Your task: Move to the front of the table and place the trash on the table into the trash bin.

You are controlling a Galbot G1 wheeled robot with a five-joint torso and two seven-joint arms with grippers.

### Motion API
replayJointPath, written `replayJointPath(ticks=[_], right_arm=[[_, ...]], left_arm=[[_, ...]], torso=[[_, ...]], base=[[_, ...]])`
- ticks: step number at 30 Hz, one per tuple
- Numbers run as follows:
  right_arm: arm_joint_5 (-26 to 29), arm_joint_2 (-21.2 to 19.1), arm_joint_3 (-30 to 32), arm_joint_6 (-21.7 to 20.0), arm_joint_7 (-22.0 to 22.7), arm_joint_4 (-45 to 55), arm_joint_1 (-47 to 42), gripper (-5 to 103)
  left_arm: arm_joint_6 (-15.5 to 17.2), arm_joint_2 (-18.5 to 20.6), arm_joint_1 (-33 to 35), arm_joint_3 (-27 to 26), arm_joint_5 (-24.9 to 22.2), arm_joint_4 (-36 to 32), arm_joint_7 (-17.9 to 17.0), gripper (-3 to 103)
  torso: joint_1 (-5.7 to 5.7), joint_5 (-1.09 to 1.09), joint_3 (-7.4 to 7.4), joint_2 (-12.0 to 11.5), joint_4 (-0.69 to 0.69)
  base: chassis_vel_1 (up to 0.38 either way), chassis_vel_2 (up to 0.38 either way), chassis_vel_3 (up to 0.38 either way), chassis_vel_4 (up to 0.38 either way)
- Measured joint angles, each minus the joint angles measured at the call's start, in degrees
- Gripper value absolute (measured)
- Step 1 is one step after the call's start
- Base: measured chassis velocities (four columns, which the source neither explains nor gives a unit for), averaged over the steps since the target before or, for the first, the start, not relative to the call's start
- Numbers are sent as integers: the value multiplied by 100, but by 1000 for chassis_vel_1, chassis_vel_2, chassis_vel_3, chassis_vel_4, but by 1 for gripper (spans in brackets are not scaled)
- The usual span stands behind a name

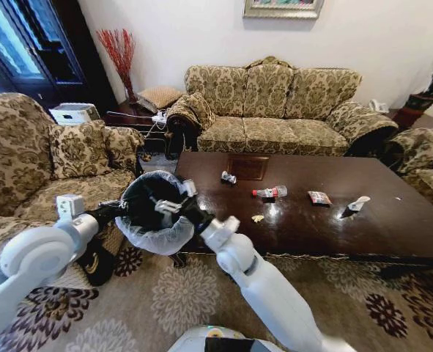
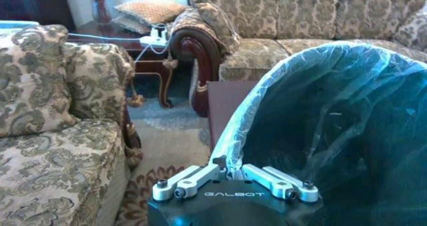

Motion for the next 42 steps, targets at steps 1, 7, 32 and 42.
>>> replayJointPath(ticks=[1,7,32,42], right_arm=[[-16,-93,383,-73,195,42,-291,99],[-155,-326,1673,-360,1004,-397,-1520,100],[-580,136,1856,-303,1673,-3331,-726,100],[-302,149,1842,-391,1545,-3676,-503,78]], left_arm=[[-37,-14,10,-1,4,29,-6,0],[-85,-91,-67,95,29,29,-1,0],[-254,-390,84,93,335,-5,188,0],[-279,-389,56,112,339,77,196,0]], torso=[[0,1,0,0,0],[0,1,0,0,-3],[-1,-2,0,0,0],[0,-1,0,0,-1]], base=[[0,0,0,0],[0,0,0,0],[-19,-17,20,14],[0,0,0,0]])
